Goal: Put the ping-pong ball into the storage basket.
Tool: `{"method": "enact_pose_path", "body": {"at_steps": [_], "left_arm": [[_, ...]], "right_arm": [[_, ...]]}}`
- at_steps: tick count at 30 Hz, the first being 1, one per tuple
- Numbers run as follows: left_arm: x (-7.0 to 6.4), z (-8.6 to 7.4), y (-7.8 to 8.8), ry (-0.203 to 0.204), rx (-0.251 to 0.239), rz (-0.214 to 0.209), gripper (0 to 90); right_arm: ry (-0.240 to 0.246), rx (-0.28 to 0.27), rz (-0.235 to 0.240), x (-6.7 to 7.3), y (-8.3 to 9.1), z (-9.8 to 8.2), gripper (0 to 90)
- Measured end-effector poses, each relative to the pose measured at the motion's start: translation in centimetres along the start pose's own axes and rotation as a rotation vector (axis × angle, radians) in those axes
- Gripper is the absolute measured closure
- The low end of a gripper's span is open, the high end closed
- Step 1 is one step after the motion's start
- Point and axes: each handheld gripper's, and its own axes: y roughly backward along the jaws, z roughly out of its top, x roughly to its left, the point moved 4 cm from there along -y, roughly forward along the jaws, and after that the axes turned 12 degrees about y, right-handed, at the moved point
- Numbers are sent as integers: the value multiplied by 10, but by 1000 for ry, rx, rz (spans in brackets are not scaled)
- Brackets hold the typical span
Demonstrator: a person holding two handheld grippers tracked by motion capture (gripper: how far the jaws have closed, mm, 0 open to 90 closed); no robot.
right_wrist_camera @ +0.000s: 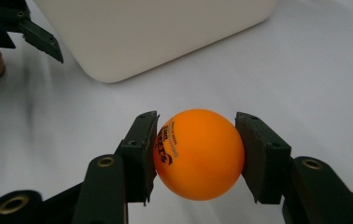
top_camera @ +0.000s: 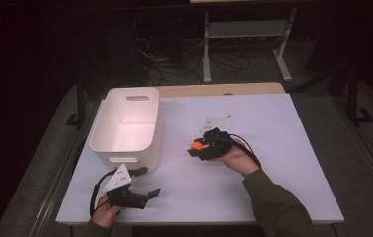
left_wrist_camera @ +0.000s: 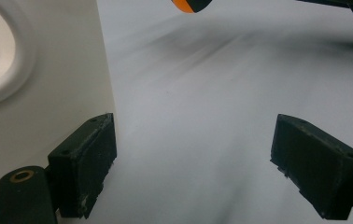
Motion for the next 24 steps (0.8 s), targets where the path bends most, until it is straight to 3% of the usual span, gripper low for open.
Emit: {"method": "enact_pose_path", "body": {"at_steps": [24], "left_arm": [[0,0,0,0,1,0,141]], "right_arm": [[51,8,81,22,-7,15,495]]}}
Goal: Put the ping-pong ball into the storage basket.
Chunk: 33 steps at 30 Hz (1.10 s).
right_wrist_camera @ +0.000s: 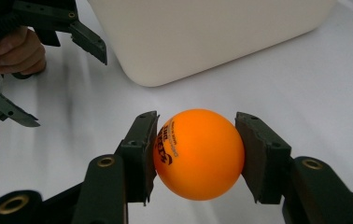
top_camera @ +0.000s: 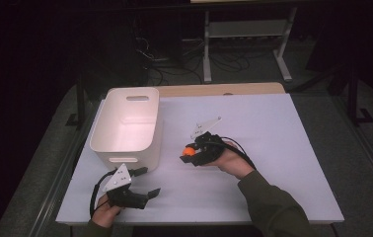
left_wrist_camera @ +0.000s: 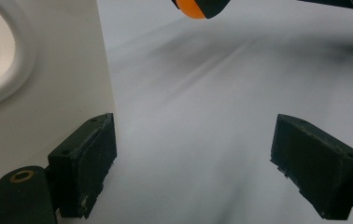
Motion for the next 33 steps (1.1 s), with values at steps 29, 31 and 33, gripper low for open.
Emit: {"method": "enact_pose_path", "body": {"at_steps": [29,31,33], "left_arm": [[0,0,0,2,-2,-2,141],[0,0,1,2,-2,-3,141],[0,0,0,2,-2,-2,141]], "right_arm": [[57,30,61,5,3,34,496],[61,30,65,4,4,36,496],[62,32,71,3,5,39,496]]}}
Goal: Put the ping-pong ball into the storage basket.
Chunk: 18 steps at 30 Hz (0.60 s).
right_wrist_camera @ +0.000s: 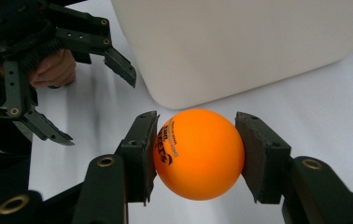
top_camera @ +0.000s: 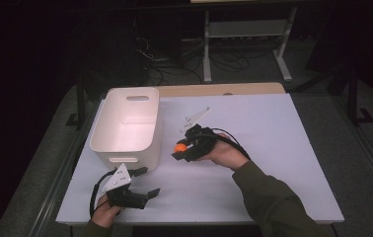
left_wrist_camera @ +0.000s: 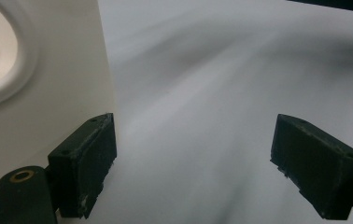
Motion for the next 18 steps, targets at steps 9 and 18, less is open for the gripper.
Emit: {"method": "enact_pose_path", "body": {"at_steps": [9,18], "left_arm": [[0,0,0,3,-3,0,141],[0,0,0,1,-1,-1,141]], "right_arm": [[11,-5,10,-5,6,14,496],[14,-20,13,-12,14,29,497]]}}
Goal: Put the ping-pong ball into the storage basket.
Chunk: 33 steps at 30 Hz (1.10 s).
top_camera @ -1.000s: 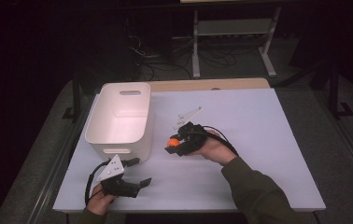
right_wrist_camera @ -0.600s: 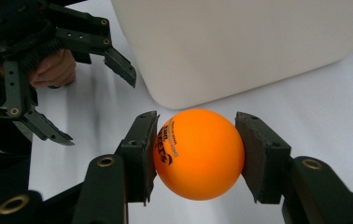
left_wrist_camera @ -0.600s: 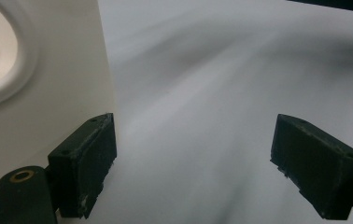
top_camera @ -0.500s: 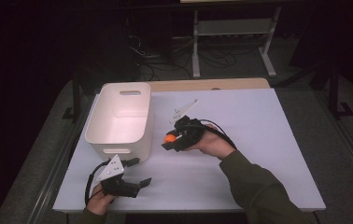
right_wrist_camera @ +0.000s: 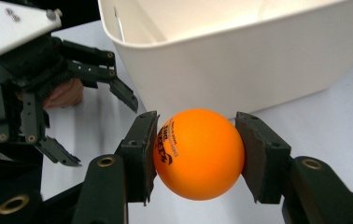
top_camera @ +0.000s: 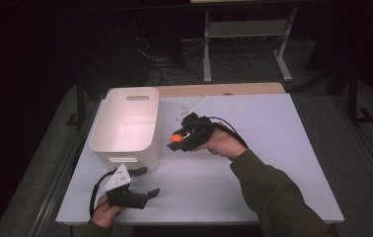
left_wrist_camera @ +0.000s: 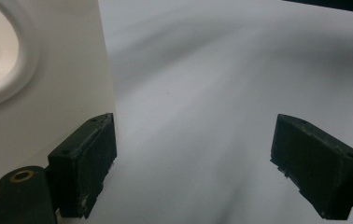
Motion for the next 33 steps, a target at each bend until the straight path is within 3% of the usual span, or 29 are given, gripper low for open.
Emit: {"method": "enact_pose_path", "body": {"at_steps": [17,33], "left_arm": [[0,0,0,-3,-3,1,141],[0,0,0,-5,-4,0,141]], "right_arm": [[19,-29,-4,-9,8,34,496],[43,-53,3,-11,-7,61,496]]}}
